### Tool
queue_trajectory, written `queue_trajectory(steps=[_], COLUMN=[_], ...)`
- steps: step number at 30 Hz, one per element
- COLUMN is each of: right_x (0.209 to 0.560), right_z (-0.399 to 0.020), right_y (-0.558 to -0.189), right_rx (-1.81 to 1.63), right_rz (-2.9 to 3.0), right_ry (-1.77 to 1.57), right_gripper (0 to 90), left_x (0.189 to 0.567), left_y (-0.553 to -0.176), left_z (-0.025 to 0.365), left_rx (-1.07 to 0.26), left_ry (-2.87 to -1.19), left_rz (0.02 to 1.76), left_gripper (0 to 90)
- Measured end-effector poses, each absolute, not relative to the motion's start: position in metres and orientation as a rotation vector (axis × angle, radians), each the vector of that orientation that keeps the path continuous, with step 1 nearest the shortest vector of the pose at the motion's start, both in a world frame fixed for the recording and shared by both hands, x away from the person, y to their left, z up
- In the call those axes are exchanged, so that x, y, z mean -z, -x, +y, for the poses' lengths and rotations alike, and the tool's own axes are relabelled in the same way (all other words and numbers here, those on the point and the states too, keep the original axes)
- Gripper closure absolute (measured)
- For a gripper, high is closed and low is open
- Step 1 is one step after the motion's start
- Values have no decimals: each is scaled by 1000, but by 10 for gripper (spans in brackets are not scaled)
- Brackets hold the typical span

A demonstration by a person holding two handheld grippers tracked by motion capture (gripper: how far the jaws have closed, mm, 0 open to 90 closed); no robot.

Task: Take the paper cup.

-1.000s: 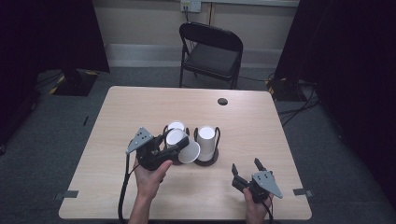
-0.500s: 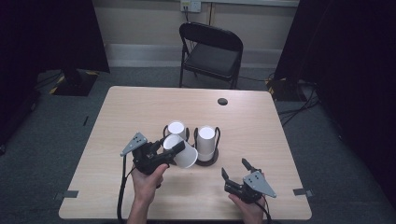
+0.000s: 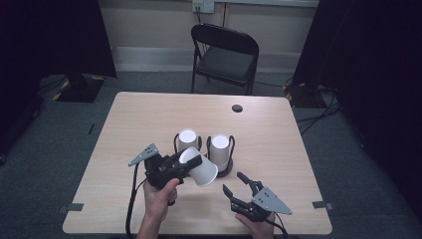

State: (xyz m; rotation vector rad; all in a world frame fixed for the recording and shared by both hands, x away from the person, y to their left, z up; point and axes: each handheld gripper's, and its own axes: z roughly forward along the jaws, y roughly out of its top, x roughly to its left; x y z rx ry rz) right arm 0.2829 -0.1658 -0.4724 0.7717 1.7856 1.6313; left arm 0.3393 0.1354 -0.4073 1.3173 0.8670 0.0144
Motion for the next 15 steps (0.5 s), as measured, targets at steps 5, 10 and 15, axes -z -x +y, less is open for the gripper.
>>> queue_trajectory(steps=[5, 10, 15], right_x=[468, 466, 465], right_z=[-159, -151, -148], right_y=[-284, -282, -279], right_rx=[-1660, -1681, -1727], right_rz=[1800, 1814, 1766], right_ry=[-713, -642, -605], right_gripper=[417, 441, 441], left_x=[409, 409, 408], left_y=[-338, -334, -329], left_z=[137, 137, 137], left_rx=[18, 69, 91], left_ry=[-1311, -1305, -1303], left_rz=[861, 831, 822], left_gripper=[339, 339, 339])
